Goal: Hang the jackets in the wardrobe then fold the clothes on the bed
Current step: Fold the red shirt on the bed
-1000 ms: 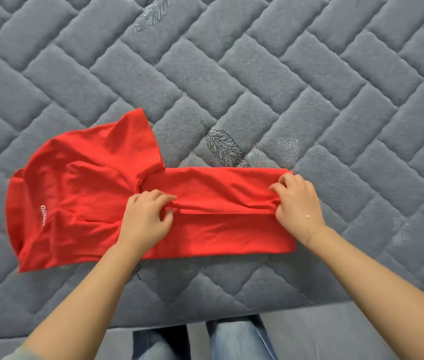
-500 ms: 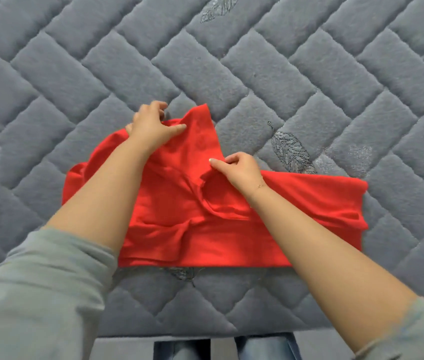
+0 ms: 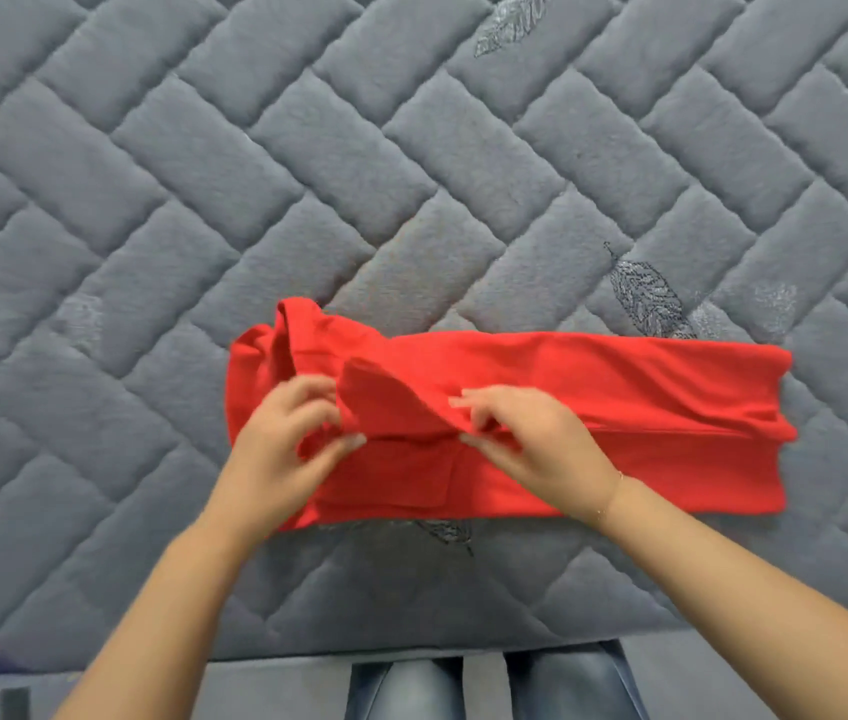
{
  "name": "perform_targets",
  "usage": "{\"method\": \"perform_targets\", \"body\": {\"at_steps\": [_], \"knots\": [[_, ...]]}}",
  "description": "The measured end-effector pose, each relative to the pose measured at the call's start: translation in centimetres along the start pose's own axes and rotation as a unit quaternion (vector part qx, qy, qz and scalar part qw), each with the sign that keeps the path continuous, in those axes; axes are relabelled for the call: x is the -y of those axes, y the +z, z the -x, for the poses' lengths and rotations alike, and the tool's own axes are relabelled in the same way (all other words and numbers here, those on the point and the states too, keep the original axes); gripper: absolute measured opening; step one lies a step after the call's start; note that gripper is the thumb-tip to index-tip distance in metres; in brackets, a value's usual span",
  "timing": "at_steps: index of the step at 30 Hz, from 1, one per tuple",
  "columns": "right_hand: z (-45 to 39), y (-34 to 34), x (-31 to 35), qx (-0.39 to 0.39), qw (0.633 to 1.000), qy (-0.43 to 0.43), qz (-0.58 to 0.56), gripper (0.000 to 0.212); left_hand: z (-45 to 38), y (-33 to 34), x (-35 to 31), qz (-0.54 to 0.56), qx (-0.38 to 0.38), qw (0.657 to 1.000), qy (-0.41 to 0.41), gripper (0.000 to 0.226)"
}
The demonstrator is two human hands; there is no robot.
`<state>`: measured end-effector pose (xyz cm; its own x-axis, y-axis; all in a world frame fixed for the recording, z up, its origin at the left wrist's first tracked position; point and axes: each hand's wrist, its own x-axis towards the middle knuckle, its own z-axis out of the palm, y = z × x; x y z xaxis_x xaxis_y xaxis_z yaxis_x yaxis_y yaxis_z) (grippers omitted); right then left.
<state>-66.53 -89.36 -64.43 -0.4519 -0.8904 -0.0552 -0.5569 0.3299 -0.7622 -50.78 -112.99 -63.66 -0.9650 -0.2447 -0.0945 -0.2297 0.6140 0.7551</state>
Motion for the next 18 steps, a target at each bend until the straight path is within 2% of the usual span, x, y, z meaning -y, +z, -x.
{"method": "perform_targets", "body": {"at_steps": [4,6,8,10,12,14,15,16,18], "knots": [[0.4,2.1,0.5,0.128,0.991,0.009,0.02,0.016,3.9,1.0,2.8,-0.03,0.078,0.996,-0.012,0.037],[-0.1,2.6,0.3,0.136,0.989,0.057,-0.015,0.017,4.2,1.2,3.1,-0.029,0.102,0.993,-0.053,0.039],[-1.2,2.6,0.0,0.103,0.985,0.116,-0.072,0.015,3.6,1.1,2.8,-0.066,0.1,0.988,-0.094,0.043],[-3.0,2.4,-0.5,0.051,0.981,0.156,-0.102,0.012,2.1,0.3,2.2,-0.053,0.061,0.988,-0.13,0.042],[-4.9,2.3,-1.3,0.021,0.978,0.178,-0.103,0.012,-0.2,-0.9,2.0,-0.013,-0.042,0.989,-0.138,0.035],[-6.4,2.6,-1.9,0.014,0.975,0.203,-0.093,0.012,-2.9,-1.8,2.9,-0.067,-0.116,0.982,-0.131,0.027],[-6.8,2.9,-2.2,0.012,0.972,0.219,-0.088,0.011,-4.2,-2.1,3.4,-0.098,-0.115,0.98,-0.131,0.026],[-7.1,3.4,-2.4,0.011,0.969,0.234,-0.085,0.01,-5.5,-2.3,3.9,-0.114,-0.086,0.98,-0.137,0.029],[-7.2,4.2,-2.7,0.005,0.964,0.254,-0.081,0.011,-7.4,-2.4,5.0,-0.126,0.031,0.979,-0.159,0.038]]}}
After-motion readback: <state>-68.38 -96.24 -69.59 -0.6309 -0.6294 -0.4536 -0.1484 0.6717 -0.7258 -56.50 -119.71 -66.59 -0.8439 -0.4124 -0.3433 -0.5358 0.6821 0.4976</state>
